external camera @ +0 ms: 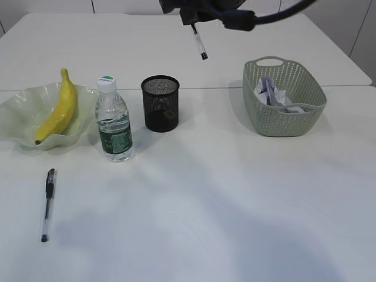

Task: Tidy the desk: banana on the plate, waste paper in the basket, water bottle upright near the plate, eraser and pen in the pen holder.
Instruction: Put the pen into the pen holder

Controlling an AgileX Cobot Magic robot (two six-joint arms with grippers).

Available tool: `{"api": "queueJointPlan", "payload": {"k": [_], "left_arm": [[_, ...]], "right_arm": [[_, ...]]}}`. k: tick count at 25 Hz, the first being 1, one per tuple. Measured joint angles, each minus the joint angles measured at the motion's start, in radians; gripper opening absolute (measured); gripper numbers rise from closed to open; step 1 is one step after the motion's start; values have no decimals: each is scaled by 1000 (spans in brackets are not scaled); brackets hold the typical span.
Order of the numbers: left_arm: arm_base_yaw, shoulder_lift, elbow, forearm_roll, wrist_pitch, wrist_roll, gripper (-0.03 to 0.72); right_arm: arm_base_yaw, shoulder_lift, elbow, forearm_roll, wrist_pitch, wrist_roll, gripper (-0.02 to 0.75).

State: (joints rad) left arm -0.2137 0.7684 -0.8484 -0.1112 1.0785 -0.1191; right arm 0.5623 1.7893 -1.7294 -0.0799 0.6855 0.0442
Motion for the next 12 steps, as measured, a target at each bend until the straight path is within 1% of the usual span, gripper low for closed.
{"api": "queueJointPlan", "payload": {"k": [3, 7, 10, 12], "left_arm": [[0, 0, 0, 0, 0, 0, 518], [0, 0, 0, 0, 0, 0, 518], [0, 0, 0, 0, 0, 0, 518], [0, 0, 0, 0, 0, 0, 518]], "right_arm": [[-2, -45, 145, 0, -188, 25, 41], [-2, -40, 310, -2, -465, 89, 41], [-2, -14, 367, -2, -618, 114, 41], [-2, 10, 373, -2, -685, 118, 41]]}}
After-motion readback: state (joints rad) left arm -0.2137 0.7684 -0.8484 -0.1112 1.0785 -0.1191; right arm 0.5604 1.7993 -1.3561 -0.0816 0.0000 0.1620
